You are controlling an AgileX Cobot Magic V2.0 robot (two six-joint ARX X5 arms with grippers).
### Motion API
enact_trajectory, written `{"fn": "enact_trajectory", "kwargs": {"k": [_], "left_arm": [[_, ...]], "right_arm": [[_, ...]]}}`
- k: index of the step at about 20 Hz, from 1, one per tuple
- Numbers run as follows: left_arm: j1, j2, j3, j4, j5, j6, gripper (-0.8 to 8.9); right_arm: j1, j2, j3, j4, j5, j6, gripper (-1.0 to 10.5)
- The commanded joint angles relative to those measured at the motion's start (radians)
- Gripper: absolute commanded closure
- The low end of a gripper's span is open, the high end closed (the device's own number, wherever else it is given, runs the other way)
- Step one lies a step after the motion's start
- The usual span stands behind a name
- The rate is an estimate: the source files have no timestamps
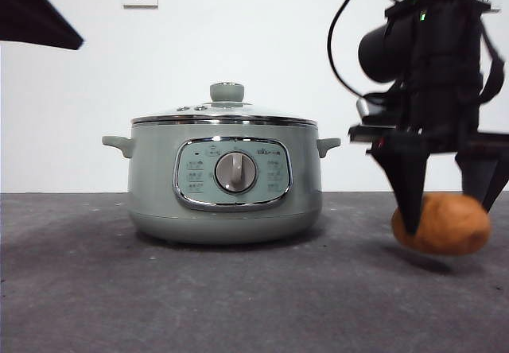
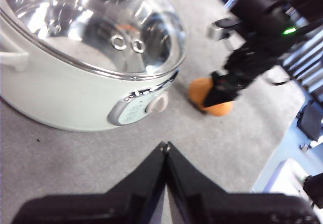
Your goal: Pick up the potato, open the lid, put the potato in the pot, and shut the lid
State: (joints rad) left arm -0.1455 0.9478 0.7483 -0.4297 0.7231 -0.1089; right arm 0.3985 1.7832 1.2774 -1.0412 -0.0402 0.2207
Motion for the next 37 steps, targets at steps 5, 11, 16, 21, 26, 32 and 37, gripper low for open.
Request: {"fn": "enact_trajectory", "kwargs": {"k": [5, 11, 16, 21, 26, 32, 37], "left_arm": [[-0.133, 0.338, 0.46, -0.257, -0.148, 0.069, 8.0], [-0.236, 0.737, 1.078, -0.597, -0.472, 0.137, 2.95], [-0.28, 0.988, 1.434, -0.722, -0.554, 0.184, 2.33], [-0.307, 1.095, 1.488, -0.658, -0.56, 0.185, 2.34], [-0.332, 1.146, 1.488, -0.631, -0.579, 0.18, 2.48], [-0.36, 1.161, 1.488, -0.674, -0.65, 0.158, 2.53], [-0.366, 1.18, 1.488, -0.69, -0.673, 0.135, 3.78]], "right_arm": [[0.002, -0.226, 0.008, -0.143, 0.003, -0.05, 9.5], [0.002, -0.465, 0.008, -0.242, 0.003, -0.048, 9.5], [0.002, -0.575, 0.008, -0.248, 0.003, -0.037, 9.5], [0.002, -0.597, 0.008, -0.262, 0.003, -0.038, 9.5], [0.002, -0.597, 0.008, -0.245, 0.003, -0.038, 9.5], [0.002, -0.597, 0.008, -0.224, 0.003, -0.038, 9.5], [0.002, -0.597, 0.008, -0.205, 0.003, -0.038, 9.5]]}}
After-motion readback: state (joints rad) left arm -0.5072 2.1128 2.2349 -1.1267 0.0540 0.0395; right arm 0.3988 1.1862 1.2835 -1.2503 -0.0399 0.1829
